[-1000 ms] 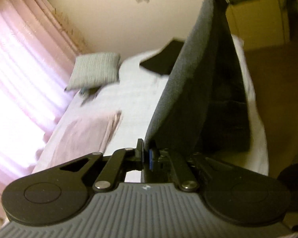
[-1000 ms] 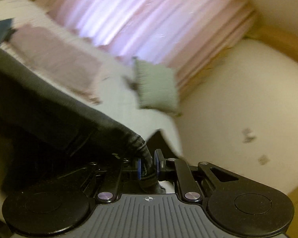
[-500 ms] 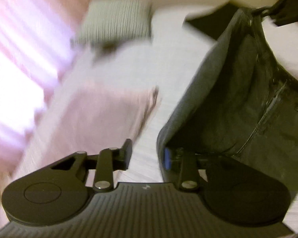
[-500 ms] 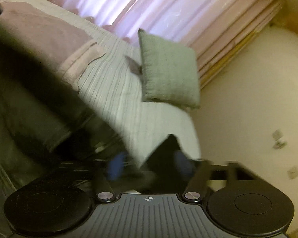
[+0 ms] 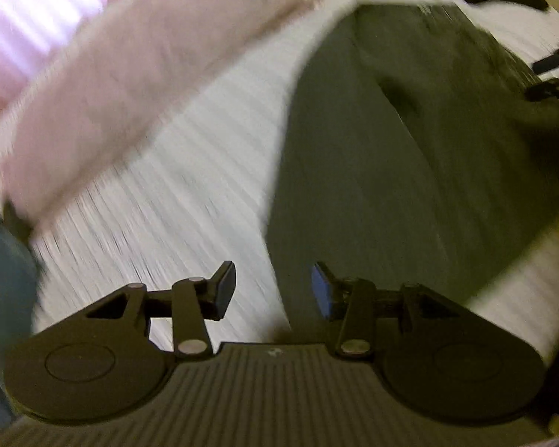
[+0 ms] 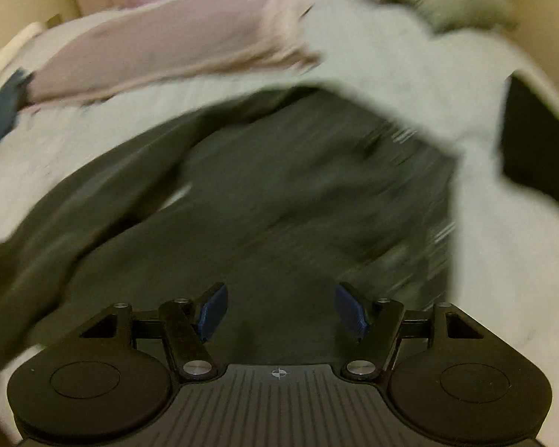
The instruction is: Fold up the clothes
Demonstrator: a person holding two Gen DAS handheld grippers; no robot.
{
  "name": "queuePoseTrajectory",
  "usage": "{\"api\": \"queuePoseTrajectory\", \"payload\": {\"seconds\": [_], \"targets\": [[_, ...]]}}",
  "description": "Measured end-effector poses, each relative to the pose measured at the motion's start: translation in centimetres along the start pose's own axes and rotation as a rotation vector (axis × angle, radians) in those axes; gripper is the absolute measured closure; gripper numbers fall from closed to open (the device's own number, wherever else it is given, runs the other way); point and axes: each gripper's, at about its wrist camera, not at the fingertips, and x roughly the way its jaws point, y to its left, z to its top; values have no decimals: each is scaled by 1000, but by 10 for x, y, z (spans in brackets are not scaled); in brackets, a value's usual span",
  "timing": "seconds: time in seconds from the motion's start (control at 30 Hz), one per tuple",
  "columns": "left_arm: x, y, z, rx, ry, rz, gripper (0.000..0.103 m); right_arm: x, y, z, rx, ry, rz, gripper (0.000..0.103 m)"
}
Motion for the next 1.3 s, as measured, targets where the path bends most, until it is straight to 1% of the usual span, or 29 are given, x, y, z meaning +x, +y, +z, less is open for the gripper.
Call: {"api": "queuePoseTrajectory", "payload": {"seconds": [0.03, 0.07, 0.13, 0.17, 0.2, 0.23, 0.3, 0.33, 0.37, 0.4, 0.43, 0.5, 0.53, 0.57, 0.7, 0.77, 0.8, 0.83, 0.87, 0.9, 0.97, 1.07, 1.1, 1.17, 1.23, 1.3], "targets": [[-2, -11, -20, 13, 7, -33, 61, 0, 14, -8, 7, 15, 6, 36], [-1, -24, -36, 48, 7, -66, 59, 1, 29, -15, 13, 30, 12, 36], [2, -48, -65, 126, 5, -130, 51, -1, 57, -28, 17, 45, 5, 34], [6, -58, -78, 166, 2, -155, 50, -2, 72, -33, 16, 46, -6, 23], [12, -65, -89, 206, -3, -177, 47, -3, 86, -38, 15, 46, -20, 15], [18, -72, -100, 253, -9, -182, 46, -6, 100, -45, 11, 37, -49, 6], [30, -81, -118, 340, -24, -154, 46, -6, 128, -56, 15, 24, -121, 5], [34, -84, -127, 375, -35, -139, 57, -7, 139, -61, 26, 33, -134, 5], [38, -84, -132, 393, -40, -145, 71, -8, 151, -67, 37, 43, -147, 5], [39, -82, -135, 389, -48, -161, 82, -10, 160, -71, 47, 49, -164, 5], [32, -74, -135, 366, -68, -189, 92, -13, 168, -73, 59, 54, -177, 5], [6, -37, -131, 244, -126, -270, 102, -19, 183, -76, 84, 63, -203, 5], [-8, -17, -128, 177, -156, -312, 102, -21, 190, -77, 94, 67, -215, 5], [-20, 12, -126, 100, -186, -302, 102, -23, 196, -74, 88, 59, -219, 5], [-67, 141, -121, -226, -303, -162, 101, -29, 218, -63, 63, 27, -231, 5], [-90, 205, -118, -389, -360, -89, 97, -29, 227, -54, 54, 6, -236, 5], [-96, 231, -119, -454, -366, -6, 95, -28, 229, -50, 57, -3, -235, 5], [-96, 249, -120, -487, -356, 94, 85, -27, 231, -47, 59, -12, -235, 5], [-96, 264, -121, -508, -343, 191, 79, -26, 232, -45, 67, -15, -233, 5], [-94, 270, -123, -499, -335, 230, 73, -24, 233, -44, 74, -17, -232, 5], [-87, 266, -133, -454, -311, 244, 70, -19, 232, -46, 92, -6, -223, 5], [-63, 226, -156, -347, -225, 145, 65, -11, 222, -59, 133, 39, -226, 5], [-54, 209, -162, -303, -195, 106, 64, -9, 218, -64, 151, 57, -228, 5], [-38, 167, -176, -208, -141, 24, 64, -5, 200, -77, 233, 87, -236, 5], [-25, 118, -185, -94, -115, -44, 64, -3, 180, -90, 330, 108, -246, 5], [-14, 72, -190, 20, -98, -94, 61, -8, 150, -102, 468, 94, -259, 5]]}}
